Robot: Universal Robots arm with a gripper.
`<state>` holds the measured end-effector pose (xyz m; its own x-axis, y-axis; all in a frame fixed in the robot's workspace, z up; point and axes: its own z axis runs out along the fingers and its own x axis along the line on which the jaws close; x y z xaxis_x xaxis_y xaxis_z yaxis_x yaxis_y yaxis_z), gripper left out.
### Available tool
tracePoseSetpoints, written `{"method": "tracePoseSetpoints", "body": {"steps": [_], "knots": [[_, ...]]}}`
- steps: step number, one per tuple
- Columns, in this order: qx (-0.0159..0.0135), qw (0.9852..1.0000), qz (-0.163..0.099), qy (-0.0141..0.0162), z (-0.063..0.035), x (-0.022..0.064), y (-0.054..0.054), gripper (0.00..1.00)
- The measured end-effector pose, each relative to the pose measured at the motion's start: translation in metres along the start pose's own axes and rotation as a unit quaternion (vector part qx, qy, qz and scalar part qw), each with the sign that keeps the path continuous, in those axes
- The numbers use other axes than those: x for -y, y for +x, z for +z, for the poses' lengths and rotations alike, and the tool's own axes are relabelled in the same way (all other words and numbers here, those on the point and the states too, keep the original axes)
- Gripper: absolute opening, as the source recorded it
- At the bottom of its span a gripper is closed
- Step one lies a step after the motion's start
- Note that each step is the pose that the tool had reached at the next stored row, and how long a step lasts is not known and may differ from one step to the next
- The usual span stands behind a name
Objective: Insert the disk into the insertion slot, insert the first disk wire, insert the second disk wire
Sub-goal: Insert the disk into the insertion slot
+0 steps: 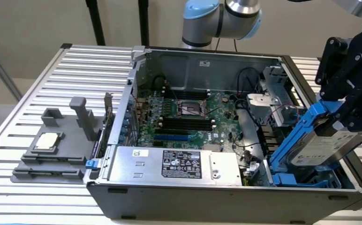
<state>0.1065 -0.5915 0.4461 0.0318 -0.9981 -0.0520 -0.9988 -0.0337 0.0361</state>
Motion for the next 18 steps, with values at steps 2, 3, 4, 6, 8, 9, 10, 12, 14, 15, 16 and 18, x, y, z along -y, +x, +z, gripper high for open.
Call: {"method": "tracePoseSetpoints", "body": {"steps": [2,3,4,6,8,9,10,12,14,15,16,18], "knots": [[-0.0001,1.0000,0.000,-0.0002,-0.0100,-0.0004,0.0001,0.32],[-0.0003,1.0000,0.000,-0.0003,-0.0108,-0.0005,0.0005,0.32],[-0.0003,1.0000,0.000,-0.0005,-0.0109,-0.0005,0.0012,0.32],[-0.0003,1.0000,0.001,-0.0020,-0.0110,-0.0005,0.0033,0.32],[-0.0005,1.0000,0.004,-0.0037,-0.0110,-0.0006,0.0049,0.32],[-0.0003,1.0000,0.004,-0.0045,-0.0104,-0.0006,0.0053,0.32],[-0.0004,1.0000,0.004,-0.0049,-0.0099,-0.0006,0.0053,0.32],[-0.0004,1.0000,0.004,-0.0060,-0.0080,-0.0005,0.0055,0.32],[-0.0004,1.0000,0.005,-0.0073,-0.0054,-0.0004,0.0056,0.32],[-0.0003,1.0000,0.005,-0.0078,-0.0039,-0.0004,0.0058,0.32],[-0.0004,1.0000,0.005,-0.0086,-0.0029,-0.0003,0.0058,0.32],[-0.0003,0.9999,0.005,-0.0097,-0.0017,-0.0002,0.0059,0.32]]}}
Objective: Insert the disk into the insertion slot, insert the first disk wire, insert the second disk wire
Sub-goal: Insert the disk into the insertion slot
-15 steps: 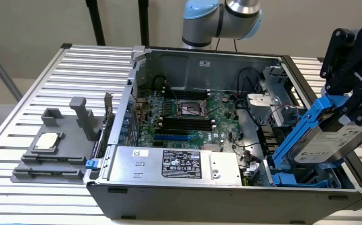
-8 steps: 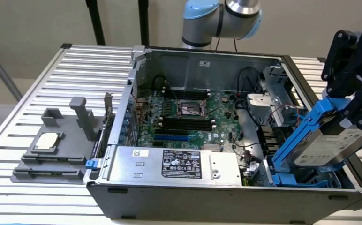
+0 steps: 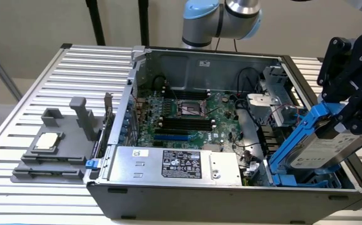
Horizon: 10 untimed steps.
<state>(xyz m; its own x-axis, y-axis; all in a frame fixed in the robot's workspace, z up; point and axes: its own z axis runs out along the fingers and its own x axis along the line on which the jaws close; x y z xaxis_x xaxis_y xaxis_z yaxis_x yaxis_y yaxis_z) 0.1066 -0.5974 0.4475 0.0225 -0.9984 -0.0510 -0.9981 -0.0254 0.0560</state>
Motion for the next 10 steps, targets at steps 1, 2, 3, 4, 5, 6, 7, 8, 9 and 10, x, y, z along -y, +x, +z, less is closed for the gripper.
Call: {"method": "tracePoseSetpoints", "body": {"steps": [1,2,3,4,5,6,7,8,9,10], "knots": [[0.0000,1.0000,0.000,-0.0004,0.0000,0.0003,0.0000,0.32],[0.0000,1.0000,0.000,-0.0008,0.0000,0.0009,0.0000,0.32],[0.0000,1.0000,0.000,-0.0011,0.0001,0.0016,0.0001,0.32],[0.0000,1.0000,0.000,-0.0012,0.0000,0.0020,0.0000,0.32],[0.0001,1.0000,0.000,-0.0012,0.0002,0.0023,0.0000,0.32],[0.0000,1.0000,0.000,-0.0013,0.0005,0.0024,0.0001,0.32],[-0.0001,1.0000,0.000,-0.0013,0.0011,0.0025,0.0001,0.32],[0.0000,1.0000,0.000,-0.0013,0.0019,0.0027,0.0002,0.32],[0.0001,1.0000,0.000,-0.0013,0.0029,0.0028,0.0002,0.32],[0.0001,1.0000,0.000,-0.0014,0.0036,0.0029,0.0003,0.32]]}}
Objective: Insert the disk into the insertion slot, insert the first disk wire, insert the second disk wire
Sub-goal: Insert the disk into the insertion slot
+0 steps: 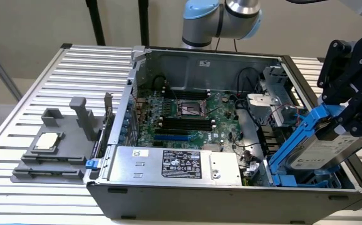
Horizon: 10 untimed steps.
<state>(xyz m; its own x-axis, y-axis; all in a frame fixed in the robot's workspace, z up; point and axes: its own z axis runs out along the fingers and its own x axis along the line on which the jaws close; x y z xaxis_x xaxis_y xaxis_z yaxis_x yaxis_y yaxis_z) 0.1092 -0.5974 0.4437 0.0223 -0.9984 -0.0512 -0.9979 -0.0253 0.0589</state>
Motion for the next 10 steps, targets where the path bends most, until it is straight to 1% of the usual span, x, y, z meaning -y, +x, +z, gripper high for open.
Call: {"method": "tracePoseSetpoints", "body": {"steps": [4,10], "knots": [[0.0004,1.0000,0.000,-0.0004,0.0013,0.0005,0.0001,0.32],[0.0027,1.0000,0.000,-0.0007,0.0019,0.0012,0.0001,0.32]]}}
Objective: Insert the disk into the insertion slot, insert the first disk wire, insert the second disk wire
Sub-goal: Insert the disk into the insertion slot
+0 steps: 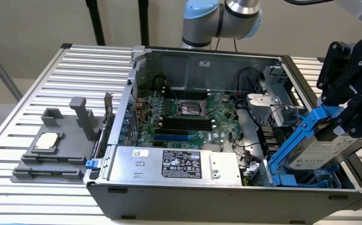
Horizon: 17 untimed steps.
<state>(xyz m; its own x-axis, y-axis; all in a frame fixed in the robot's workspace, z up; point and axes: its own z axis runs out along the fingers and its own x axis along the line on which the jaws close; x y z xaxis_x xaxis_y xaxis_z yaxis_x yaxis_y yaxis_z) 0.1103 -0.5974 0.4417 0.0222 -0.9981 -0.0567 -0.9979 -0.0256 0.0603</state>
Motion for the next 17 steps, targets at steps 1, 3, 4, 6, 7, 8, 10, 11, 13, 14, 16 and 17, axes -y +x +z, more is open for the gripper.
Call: {"method": "tracePoseSetpoints", "body": {"steps": [1,3,4,6,7,8,10,11,13,14,16,17], "knots": [[0.0005,1.0000,0.000,0.0000,0.0002,0.0000,0.0000,0.32],[0.0010,1.0000,0.000,0.0000,0.0003,0.0001,0.0000,0.32],[0.0012,1.0000,0.000,-0.0001,0.0004,0.0001,-0.0001,0.32],[0.0017,1.0000,0.000,0.0000,0.0006,0.0001,-0.0001,0.32],[0.0019,1.0000,0.000,-0.0001,0.0007,0.0001,-0.0001,0.32],[0.0022,1.0000,0.000,0.0000,0.0008,0.0001,-0.0002,0.32],[0.0027,1.0000,0.000,0.0000,0.0011,0.0001,-0.0003,0.32],[0.0031,1.0000,0.000,0.0000,0.0013,0.0001,-0.0004,0.32],[0.0035,1.0000,0.000,0.0000,0.0014,0.0002,-0.0009,0.32],[0.0036,1.0000,0.000,0.0000,0.0015,0.0002,-0.0012,0.32],[0.0040,1.0000,0.000,0.0000,0.0017,0.0002,-0.0018,0.32],[0.0043,1.0000,0.000,0.0000,0.0020,0.0002,-0.0020,0.32]]}}
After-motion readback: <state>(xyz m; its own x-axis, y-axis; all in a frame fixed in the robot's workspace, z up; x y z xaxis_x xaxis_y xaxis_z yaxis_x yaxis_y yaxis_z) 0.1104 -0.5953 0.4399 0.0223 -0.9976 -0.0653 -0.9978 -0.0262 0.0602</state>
